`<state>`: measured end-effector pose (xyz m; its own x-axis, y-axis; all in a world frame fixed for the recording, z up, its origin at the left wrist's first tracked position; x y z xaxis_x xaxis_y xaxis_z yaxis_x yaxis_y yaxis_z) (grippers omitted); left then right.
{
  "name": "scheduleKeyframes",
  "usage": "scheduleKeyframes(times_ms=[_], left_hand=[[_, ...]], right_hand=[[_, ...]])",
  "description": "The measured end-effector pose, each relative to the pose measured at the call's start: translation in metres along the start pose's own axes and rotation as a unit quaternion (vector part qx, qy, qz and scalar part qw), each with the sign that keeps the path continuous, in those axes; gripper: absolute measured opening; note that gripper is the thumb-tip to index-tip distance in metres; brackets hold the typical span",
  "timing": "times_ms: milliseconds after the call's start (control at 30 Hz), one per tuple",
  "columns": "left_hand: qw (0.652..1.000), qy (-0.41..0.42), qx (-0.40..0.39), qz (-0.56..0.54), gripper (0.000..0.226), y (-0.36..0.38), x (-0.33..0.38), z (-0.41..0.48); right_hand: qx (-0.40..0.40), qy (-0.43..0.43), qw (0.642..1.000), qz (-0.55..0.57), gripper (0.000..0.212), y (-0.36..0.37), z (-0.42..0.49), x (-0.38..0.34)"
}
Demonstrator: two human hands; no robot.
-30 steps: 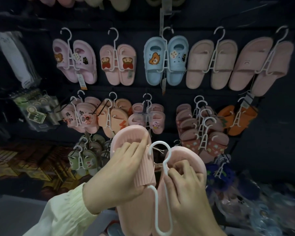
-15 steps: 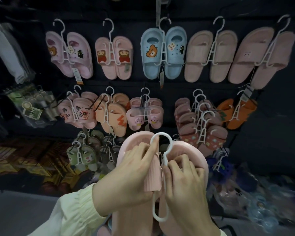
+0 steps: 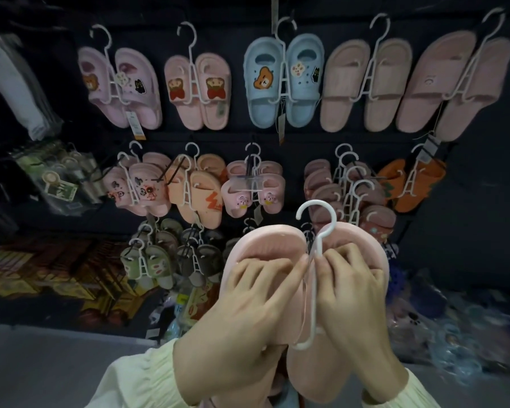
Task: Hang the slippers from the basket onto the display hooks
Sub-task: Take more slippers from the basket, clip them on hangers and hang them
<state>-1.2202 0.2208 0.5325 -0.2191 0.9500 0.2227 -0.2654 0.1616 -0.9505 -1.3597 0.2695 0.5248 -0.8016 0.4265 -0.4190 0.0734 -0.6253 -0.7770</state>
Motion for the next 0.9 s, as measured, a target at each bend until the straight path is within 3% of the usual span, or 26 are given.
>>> scheduleKeyframes(times_ms=[267, 467, 733, 900], left_hand=[[0.998, -0.012, 0.016, 0.053, 0.121, -0.008, 0.003, -0.025], [0.996, -0.003, 0.048, 0.069, 0.109, -0.023, 0.014, -0.042], [0.999, 0.005, 0.03, 0.011, 0.122, -0.016, 0.021, -0.078], [0.998, 0.037, 0.026, -0.036, 0.105, -0.009, 0.032, -0.105]], right_hand=[[0.047, -0.018, 0.999, -0.017, 0.032, -0.028, -0.019, -0.031], [0.009, 0.001, 1.0, 0.007, 0.037, -0.042, -0.036, -0.044], [-0.063, 0.026, 0.996, 0.05, 0.029, -0.054, -0.074, -0.048], [-0.086, 0.074, 0.987, 0.112, 0.028, -0.064, -0.088, -0.032]])
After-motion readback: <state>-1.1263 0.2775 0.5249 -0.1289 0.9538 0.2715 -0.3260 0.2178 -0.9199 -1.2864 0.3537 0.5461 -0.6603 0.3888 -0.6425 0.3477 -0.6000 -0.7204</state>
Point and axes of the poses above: each hand's wrist, its own z-axis towards the middle knuckle, its own y-axis out of the palm, x = y × z, the point moved 7 cm from there along z, towards the middle knuckle, and after that the axes turned 11 degrees about -z, right-handed, at the moved point
